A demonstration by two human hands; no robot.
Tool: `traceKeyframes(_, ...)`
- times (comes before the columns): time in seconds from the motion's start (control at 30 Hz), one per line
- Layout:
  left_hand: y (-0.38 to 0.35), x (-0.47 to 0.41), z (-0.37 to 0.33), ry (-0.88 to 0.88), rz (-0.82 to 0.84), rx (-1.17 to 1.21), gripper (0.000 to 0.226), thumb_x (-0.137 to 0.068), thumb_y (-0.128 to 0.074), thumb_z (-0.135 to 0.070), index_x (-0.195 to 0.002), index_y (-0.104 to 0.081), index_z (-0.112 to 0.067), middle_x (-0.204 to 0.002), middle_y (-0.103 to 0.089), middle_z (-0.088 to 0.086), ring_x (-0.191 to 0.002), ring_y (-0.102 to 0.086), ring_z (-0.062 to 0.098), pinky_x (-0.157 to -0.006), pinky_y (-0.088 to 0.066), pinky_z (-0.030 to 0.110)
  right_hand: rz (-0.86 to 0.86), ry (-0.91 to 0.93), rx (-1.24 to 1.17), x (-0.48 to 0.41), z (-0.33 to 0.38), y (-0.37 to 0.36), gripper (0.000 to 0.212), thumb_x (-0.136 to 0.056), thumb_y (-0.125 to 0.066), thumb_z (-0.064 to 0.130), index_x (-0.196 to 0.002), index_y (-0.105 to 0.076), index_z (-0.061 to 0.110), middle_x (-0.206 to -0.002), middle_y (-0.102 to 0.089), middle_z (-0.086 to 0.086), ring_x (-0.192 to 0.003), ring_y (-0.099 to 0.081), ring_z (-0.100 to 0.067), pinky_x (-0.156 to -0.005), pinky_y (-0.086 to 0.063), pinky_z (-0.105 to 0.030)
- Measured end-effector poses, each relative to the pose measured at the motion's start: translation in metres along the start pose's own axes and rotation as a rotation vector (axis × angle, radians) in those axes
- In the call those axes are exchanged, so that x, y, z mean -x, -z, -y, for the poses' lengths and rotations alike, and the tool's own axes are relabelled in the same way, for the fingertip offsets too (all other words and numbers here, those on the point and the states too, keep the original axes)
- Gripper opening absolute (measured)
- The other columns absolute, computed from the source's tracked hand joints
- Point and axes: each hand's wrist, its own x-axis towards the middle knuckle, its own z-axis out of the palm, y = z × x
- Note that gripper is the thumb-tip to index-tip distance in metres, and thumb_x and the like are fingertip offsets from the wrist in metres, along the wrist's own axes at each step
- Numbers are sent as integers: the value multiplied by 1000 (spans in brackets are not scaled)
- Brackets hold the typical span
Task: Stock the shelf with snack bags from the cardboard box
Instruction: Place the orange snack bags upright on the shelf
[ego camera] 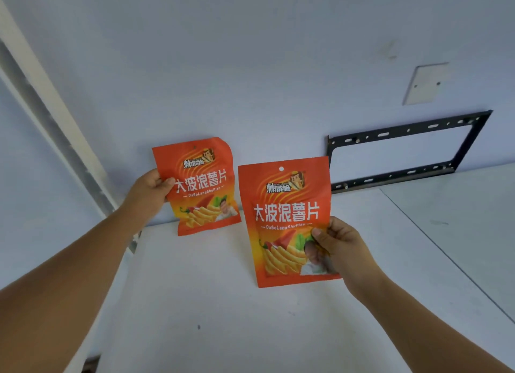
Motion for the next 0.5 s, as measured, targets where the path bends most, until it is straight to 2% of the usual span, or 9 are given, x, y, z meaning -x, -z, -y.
traceKeyframes(0.07, -1, -6, 7, 6, -38, -4, 15, -99, -59, -21, -114, -62, -22, -112, -71, 10, -104, -69, 29, -98, -53, 55, 33, 2, -10, -11, -5, -9, 18, -104, -52, 13, -109, -68, 9, -72, -67, -18, -59, -56, -26, -62, -53, -35)
traceKeyframes(0.1, 1, -11, 13, 11, -66, -30, 13, -98, -60, -24, -111, -63, -22, -111, -71, 10, -103, -69, 30, -96, -54, 54, 50, -1, -20, -17, -10, -16, 18, -104, -52, 13, -110, -67, 8, -70, -66, -18, -58, -55, -25, -61, -53, -34)
traceKeyframes(0.2, 7, -17, 15, 20, -164, -106, 12, -93, -67, -32, -85, -66, -23, -98, -74, 9, -95, -71, 33, -92, -55, 56, 80, -3, -55, -34, -19, -33, 18, -104, -51, 9, -112, -64, 1, -65, -62, -16, -54, -52, -22, -58, -50, -33)
traceKeyframes(0.27, 11, -19, 10, 19, -194, -130, 15, -91, -69, -31, -79, -67, -24, -90, -74, 7, -92, -72, 33, -90, -56, 55, 99, 3, -71, -45, -24, -46, 18, -105, -50, 7, -113, -63, -1, -64, -61, -14, -53, -51, -21, -57, -48, -32)
traceKeyframes(0.5, 14, -8, 7, 40, -260, -152, 7, -90, -71, -24, -85, -68, -21, -87, -73, 8, -86, -72, 31, -86, -59, 52, 204, -13, -124, -76, -30, -99, 21, -104, -52, 10, -119, -64, 4, -68, -65, -10, -55, -58, -17, -61, -52, -32)
